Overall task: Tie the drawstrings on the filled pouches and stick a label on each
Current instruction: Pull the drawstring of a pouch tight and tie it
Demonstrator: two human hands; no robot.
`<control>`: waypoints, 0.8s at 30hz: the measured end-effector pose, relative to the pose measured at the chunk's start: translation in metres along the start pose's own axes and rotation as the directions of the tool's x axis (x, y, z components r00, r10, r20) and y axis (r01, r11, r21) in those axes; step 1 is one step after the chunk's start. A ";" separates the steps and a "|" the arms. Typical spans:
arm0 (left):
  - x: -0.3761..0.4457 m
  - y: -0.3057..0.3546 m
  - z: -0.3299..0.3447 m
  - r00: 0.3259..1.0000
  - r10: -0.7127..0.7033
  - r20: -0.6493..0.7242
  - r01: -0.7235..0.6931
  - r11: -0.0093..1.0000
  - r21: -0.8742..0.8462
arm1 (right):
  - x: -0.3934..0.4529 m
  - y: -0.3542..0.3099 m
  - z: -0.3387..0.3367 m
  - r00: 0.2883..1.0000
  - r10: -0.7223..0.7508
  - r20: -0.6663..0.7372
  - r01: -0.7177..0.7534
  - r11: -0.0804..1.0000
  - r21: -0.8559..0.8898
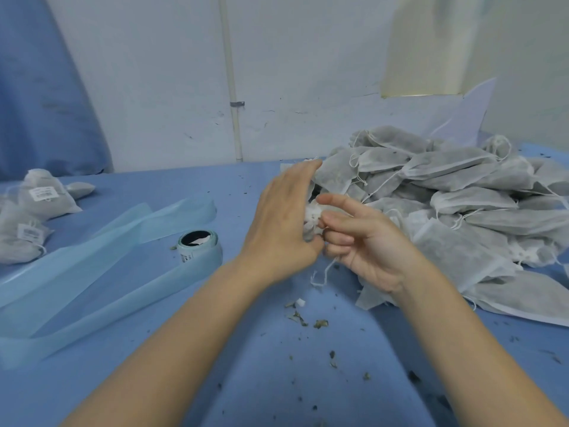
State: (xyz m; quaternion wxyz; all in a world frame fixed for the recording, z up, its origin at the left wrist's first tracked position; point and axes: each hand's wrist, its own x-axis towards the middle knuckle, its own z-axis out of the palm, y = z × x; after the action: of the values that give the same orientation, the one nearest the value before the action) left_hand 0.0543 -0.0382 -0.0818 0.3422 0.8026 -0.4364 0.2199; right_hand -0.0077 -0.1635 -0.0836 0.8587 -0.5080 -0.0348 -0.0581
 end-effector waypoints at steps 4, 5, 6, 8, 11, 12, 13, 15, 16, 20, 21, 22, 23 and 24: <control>-0.001 0.009 -0.008 0.996 0.004 0.093 -0.005 1.000 0.011 | 0.000 -0.004 -0.001 0.998 0.050 0.044 -0.046 0.996 -0.080; -0.004 0.013 -0.010 0.996 -0.014 0.087 0.008 0.998 0.065 | 0.000 -0.003 -0.001 0.999 0.044 0.015 -0.041 0.987 -0.152; -0.006 0.013 -0.010 0.997 -0.011 0.072 0.003 0.993 0.117 | 0.000 -0.002 -0.001 0.999 0.028 -0.026 -0.034 0.971 -0.235; -0.011 0.010 -0.011 0.992 -0.063 0.106 0.035 0.969 0.245 | 0.000 0.002 0.000 0.994 -0.009 -0.105 -0.030 0.929 -0.369; -0.020 0.006 -0.011 0.970 -0.113 0.214 0.033 0.938 0.345 | 0.001 0.004 -0.001 0.980 -0.060 -0.189 -0.048 0.853 -0.519; -0.025 0.007 -0.012 0.967 -0.111 0.231 0.025 0.939 0.343 | 0.002 0.006 -0.001 0.977 -0.079 -0.197 -0.049 0.818 -0.573; -0.029 0.007 -0.013 0.966 -0.097 0.240 0.012 0.944 0.331 | 0.002 0.008 -0.001 0.974 -0.106 -0.199 -0.044 0.775 -0.630; -0.033 0.005 -0.012 0.969 -0.071 0.235 -0.010 0.946 0.325 | 0.003 0.012 -0.003 0.960 -0.192 -0.204 -0.033 0.645 -0.764; -0.033 0.003 -0.012 0.968 -0.073 0.241 -0.015 0.938 0.347 | 0.004 0.013 -0.004 0.946 -0.246 -0.211 -0.039 0.559 -0.828; -0.035 -0.009 -0.011 0.984 -0.091 0.153 0.043 0.954 0.296 | 0.004 0.011 -0.002 0.920 -0.245 -0.306 -0.112 0.584 -0.804; -0.036 -0.011 -0.010 0.989 -0.090 0.117 0.060 0.968 0.244 | 0.006 0.011 0.000 0.926 -0.176 -0.335 -0.116 0.712 -0.693; -0.037 -0.012 -0.007 0.993 -0.091 0.080 0.076 0.981 0.177 | 0.008 0.012 0.001 0.932 -0.094 -0.351 -0.117 0.837 -0.534; -0.037 -0.012 -0.005 0.993 -0.104 0.057 0.098 0.990 0.100 | 0.009 0.013 0.002 0.937 0.001 -0.348 -0.126 0.933 -0.336; -0.037 -0.012 -0.002 0.991 -0.128 0.035 0.127 0.992 0.020 | 0.011 0.015 0.003 0.942 0.097 -0.320 -0.146 0.981 -0.132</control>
State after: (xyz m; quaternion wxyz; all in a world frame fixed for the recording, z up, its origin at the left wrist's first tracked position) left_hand 0.0451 -0.0119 -0.1088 0.3407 0.8355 -0.3885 0.1870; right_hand 0.0052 -0.1540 -0.0941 0.8137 -0.5581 0.1375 -0.0869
